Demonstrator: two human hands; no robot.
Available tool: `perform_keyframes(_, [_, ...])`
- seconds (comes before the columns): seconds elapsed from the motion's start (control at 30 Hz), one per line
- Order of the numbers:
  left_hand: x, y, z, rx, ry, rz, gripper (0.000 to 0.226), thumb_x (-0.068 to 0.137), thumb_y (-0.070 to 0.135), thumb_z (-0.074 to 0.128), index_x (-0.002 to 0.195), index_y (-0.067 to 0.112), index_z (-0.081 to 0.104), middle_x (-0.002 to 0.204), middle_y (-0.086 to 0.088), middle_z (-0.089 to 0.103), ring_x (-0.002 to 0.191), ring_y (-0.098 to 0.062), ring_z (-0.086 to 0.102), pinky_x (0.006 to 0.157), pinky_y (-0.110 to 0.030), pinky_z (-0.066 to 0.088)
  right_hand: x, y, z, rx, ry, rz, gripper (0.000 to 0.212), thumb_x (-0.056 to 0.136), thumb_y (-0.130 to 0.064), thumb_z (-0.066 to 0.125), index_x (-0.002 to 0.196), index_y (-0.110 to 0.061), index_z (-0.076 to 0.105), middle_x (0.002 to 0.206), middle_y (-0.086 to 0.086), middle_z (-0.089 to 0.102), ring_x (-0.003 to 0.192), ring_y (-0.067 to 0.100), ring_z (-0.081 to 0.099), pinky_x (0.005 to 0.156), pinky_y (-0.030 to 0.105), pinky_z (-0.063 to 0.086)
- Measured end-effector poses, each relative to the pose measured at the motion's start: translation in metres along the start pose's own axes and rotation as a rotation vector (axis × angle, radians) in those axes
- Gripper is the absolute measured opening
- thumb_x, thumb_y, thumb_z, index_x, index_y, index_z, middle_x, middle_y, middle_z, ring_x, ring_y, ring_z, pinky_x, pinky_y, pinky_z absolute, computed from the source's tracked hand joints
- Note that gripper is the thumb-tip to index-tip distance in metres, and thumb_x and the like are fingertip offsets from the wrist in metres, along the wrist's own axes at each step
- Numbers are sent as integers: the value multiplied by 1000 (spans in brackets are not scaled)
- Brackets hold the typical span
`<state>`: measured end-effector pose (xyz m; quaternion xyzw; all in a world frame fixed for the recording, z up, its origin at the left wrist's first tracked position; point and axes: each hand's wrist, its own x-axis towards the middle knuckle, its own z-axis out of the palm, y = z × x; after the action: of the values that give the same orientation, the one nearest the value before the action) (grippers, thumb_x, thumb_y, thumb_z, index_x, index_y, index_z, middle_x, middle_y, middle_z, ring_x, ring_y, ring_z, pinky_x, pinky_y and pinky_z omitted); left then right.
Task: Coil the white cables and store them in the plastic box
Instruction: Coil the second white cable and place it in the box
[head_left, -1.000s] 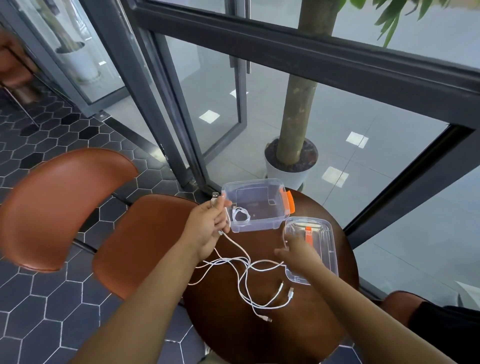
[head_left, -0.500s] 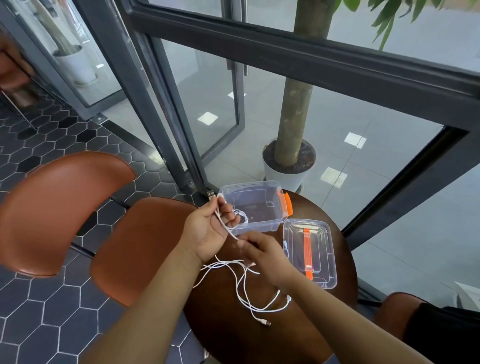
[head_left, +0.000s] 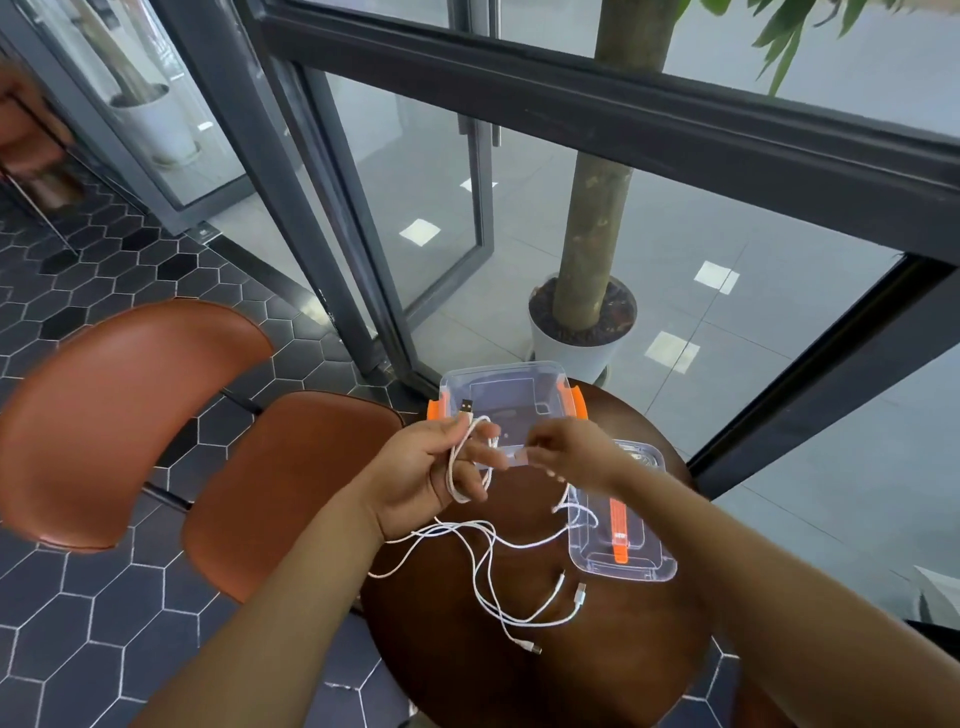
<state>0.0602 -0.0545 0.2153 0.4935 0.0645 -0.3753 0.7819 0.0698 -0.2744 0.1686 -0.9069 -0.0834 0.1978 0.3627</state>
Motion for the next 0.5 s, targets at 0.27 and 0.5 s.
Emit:
perform_keyframes(0.27, [5,-3,6,288,17,-49,36,107,19,36,102,-6,62,93,-31,72,72,-35,74,73,-41,60,7,-52,-28,471,94,42,34,99,-23,61,84,7,67,64,12,59,49,17,49,50,28,45])
perform_keyframes(0.5, [23,-10,7,99,240,108,37,107,18,37,105,-6,65,80,-20,72,76,-37,73,72,-42,62,-1,-58,-7,512,149,8,20,100,-15,55,88,-2,66,58,8,63,44,20,58,52,32,50])
